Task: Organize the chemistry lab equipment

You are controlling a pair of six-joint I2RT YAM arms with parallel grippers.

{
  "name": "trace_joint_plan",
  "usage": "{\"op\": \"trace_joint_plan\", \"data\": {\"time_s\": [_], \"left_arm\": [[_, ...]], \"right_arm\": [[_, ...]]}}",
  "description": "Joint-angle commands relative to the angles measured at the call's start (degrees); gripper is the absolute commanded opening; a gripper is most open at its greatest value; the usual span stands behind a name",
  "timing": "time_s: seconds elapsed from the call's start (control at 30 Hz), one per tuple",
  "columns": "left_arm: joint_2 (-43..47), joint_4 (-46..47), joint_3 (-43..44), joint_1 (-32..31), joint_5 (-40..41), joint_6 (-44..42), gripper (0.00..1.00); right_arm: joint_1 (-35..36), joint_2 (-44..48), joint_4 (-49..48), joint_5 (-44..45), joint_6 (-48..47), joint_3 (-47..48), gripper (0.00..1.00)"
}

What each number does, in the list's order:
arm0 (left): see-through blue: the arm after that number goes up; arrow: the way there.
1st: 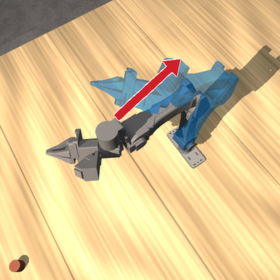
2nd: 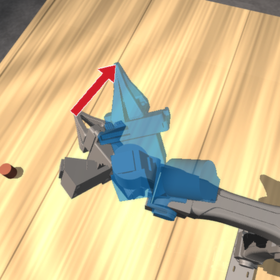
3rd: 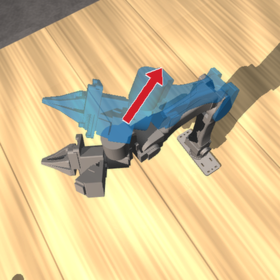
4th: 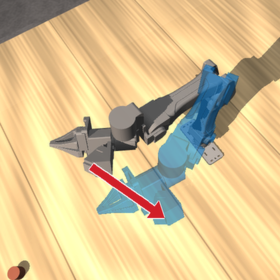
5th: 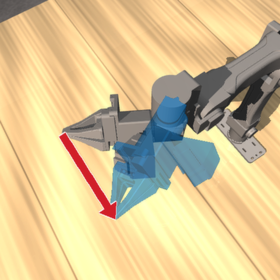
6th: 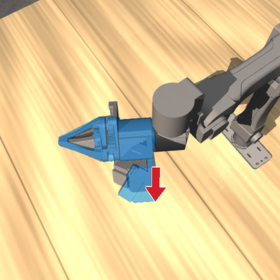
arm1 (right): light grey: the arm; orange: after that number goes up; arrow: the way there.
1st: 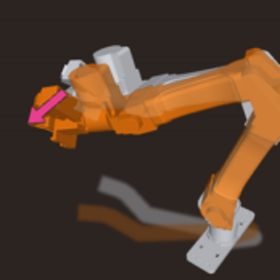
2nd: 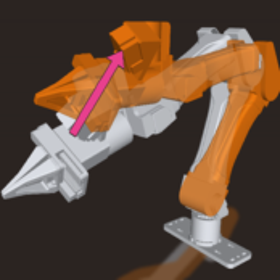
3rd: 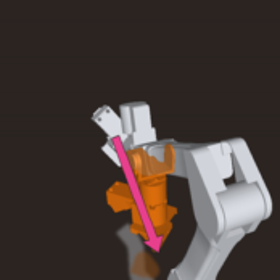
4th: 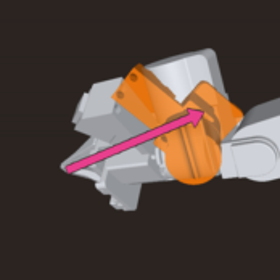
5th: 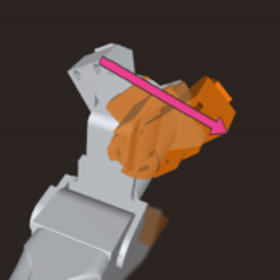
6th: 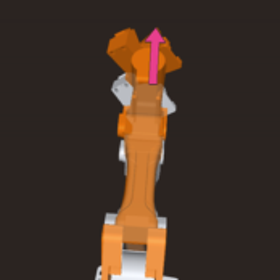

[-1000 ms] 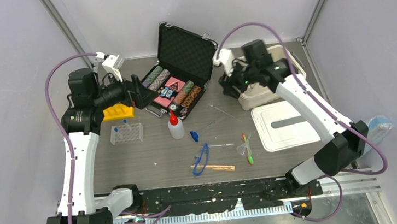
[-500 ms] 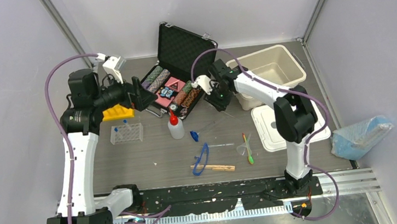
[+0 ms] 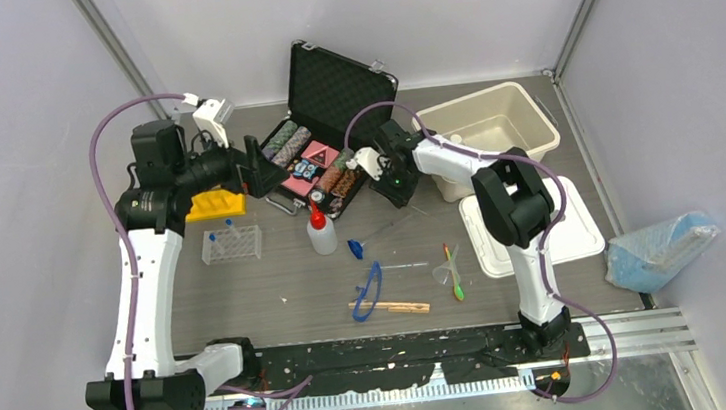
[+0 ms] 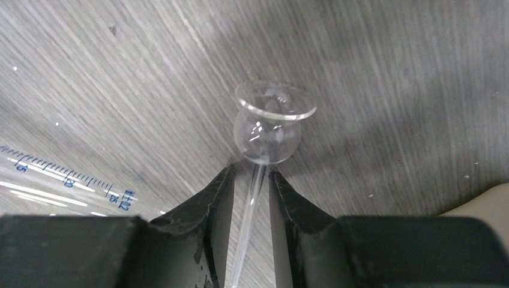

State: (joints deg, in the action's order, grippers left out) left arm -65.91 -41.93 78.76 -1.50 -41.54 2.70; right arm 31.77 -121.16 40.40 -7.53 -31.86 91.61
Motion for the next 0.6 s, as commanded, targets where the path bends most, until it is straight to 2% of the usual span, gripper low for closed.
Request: {"op": "trace_joint_plan", "data": {"time_s": [0.0, 0.17, 0.27, 0.43, 0.57], "left_arm": [[-0.08, -0.14, 2.55, 0.23, 0.14, -0.72, 1.00], [0.25, -0.75, 2.69, 0.18, 0.27, -1.08, 1.00], [0.70, -0.95, 2.58, 0.18, 0.56, -1.31, 1.00], [1.47, -0.55, 2.14, 0.20, 0.43, -1.17, 1.00], [1.67, 0.74, 1.90, 0.22, -0.30, -0.13, 1.00]], "right_arm": [[0.24, -0.94, -2.41, -0.06, -0.45, 2.55, 0.31], [0.21, -0.27, -1.53, -0.63, 0.12, 2.25, 0.15], [0.22, 3.82, -0.76, -1.78, 0.64, 1.23, 0.06], [0.22, 13.74, 5.02, -5.58, 1.21, 2.92, 0.05], [0.11, 21.42, 12.41, -10.40, 1.82, 9.96, 0.05]]}}
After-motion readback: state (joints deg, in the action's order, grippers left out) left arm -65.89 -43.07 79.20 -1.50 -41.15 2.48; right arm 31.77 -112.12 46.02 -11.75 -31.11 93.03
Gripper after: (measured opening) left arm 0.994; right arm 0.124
